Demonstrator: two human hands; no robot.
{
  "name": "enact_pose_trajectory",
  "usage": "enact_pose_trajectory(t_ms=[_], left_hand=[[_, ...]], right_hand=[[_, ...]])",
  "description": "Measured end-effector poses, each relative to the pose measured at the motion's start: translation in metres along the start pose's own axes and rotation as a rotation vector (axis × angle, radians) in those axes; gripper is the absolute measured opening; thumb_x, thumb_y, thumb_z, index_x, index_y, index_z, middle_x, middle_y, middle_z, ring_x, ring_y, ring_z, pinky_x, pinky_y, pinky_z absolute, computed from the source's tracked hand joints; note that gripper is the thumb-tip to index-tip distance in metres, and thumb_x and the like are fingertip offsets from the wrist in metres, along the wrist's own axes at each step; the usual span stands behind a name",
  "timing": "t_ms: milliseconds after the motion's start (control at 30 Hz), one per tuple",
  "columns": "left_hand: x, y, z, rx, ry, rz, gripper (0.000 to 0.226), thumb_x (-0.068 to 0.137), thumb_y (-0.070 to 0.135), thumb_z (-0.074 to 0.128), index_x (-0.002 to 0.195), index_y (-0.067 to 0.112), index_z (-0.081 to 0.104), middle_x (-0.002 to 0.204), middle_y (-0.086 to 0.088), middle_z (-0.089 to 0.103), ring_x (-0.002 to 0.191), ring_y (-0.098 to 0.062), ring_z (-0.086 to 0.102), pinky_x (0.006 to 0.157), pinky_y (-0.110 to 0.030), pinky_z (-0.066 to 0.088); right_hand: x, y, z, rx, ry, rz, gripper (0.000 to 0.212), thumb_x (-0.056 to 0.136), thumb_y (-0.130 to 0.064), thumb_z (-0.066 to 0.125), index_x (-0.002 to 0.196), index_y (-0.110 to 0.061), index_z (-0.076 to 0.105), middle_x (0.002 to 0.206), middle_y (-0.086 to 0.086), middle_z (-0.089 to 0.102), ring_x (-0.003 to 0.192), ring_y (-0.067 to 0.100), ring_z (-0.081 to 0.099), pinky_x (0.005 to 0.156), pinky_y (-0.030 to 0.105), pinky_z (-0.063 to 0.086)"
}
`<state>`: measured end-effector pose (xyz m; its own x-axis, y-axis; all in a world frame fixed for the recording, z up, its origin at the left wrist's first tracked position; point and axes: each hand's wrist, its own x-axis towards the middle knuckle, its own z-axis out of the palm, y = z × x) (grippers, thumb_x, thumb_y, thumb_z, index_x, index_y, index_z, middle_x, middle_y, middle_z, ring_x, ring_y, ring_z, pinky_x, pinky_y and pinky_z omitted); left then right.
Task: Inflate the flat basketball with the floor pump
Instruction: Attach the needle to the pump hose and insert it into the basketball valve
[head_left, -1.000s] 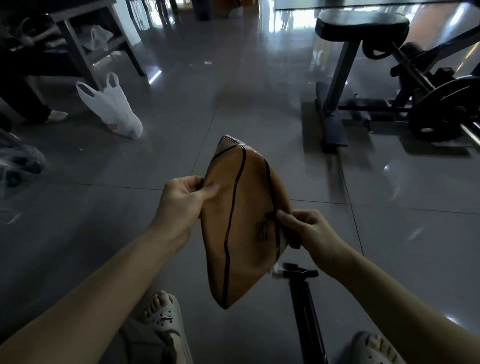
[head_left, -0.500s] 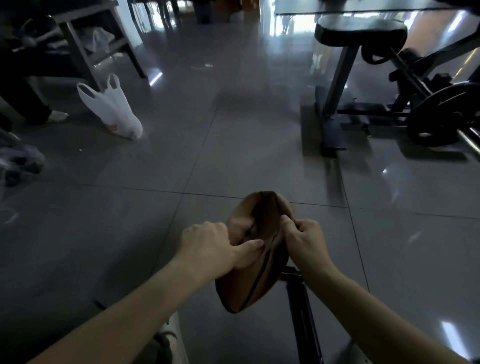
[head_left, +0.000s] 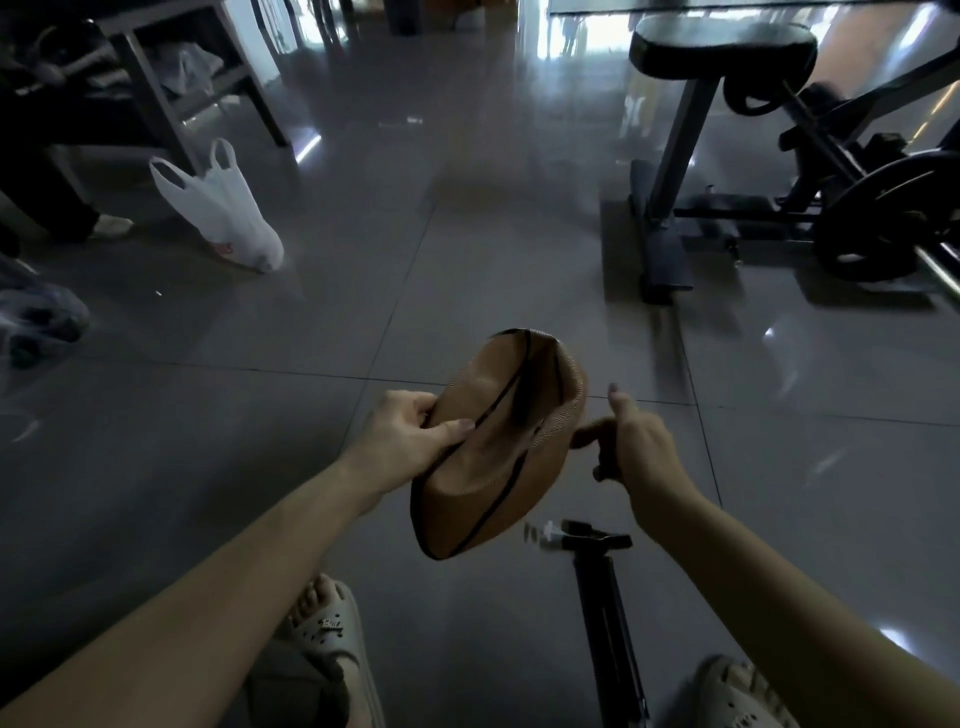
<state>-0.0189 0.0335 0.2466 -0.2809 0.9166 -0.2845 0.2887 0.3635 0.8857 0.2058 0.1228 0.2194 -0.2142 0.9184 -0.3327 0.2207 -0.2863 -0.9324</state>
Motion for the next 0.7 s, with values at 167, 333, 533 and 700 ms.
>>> enact_pose_trajectory(t_ms=[167, 333, 533, 700], left_hand=[[0.000, 0.000, -0.008, -0.281, -0.089, -0.043, 0.027, 0.097, 0.021, 0.065, 0.109, -0.002, 0.071, 0.104, -0.018, 0.076, 0.094, -0.029, 0.074, 0.078, -0.032, 0.057], [0.000, 0.003, -0.006, -0.440, -0.180, -0.050, 0.029, 0.097, 0.020, 0.062, 0.113, -0.003, 0.070, 0.111, -0.022, 0.074, 0.094, -0.026, 0.073, 0.077, -0.028, 0.059], [-0.004, 0.009, 0.000, -0.458, -0.159, 0.011, 0.023, 0.101, 0.017, 0.056, 0.107, 0.000, 0.070, 0.093, -0.013, 0.076, 0.080, -0.017, 0.073, 0.065, -0.022, 0.056], [-0.007, 0.015, 0.003, -0.345, -0.061, 0.033, 0.030, 0.094, 0.028, 0.063, 0.112, 0.006, 0.071, 0.101, -0.009, 0.078, 0.097, -0.022, 0.074, 0.075, -0.025, 0.057]], right_hand=[[0.002, 0.006, 0.004, -0.031, -0.247, 0.162, 0.093, 0.068, -0.078, 0.062, 0.098, 0.010, 0.069, 0.047, -0.007, 0.047, 0.050, 0.013, 0.041, 0.060, 0.031, 0.044], [0.009, 0.008, 0.002, 0.041, -0.326, 0.219, 0.094, 0.051, -0.076, 0.072, 0.098, 0.005, 0.069, 0.056, 0.000, 0.032, 0.049, 0.012, 0.032, 0.057, 0.031, 0.037], [0.011, 0.023, -0.002, 0.162, -0.465, 0.287, 0.077, 0.053, -0.075, 0.080, 0.072, -0.003, 0.063, 0.067, 0.005, 0.034, 0.055, 0.015, 0.031, 0.061, 0.031, 0.036], [0.013, 0.019, -0.008, 0.246, -0.379, 0.127, 0.044, 0.074, -0.047, 0.075, 0.073, -0.004, 0.067, 0.072, 0.010, 0.051, 0.062, 0.019, 0.044, 0.069, 0.032, 0.041]])
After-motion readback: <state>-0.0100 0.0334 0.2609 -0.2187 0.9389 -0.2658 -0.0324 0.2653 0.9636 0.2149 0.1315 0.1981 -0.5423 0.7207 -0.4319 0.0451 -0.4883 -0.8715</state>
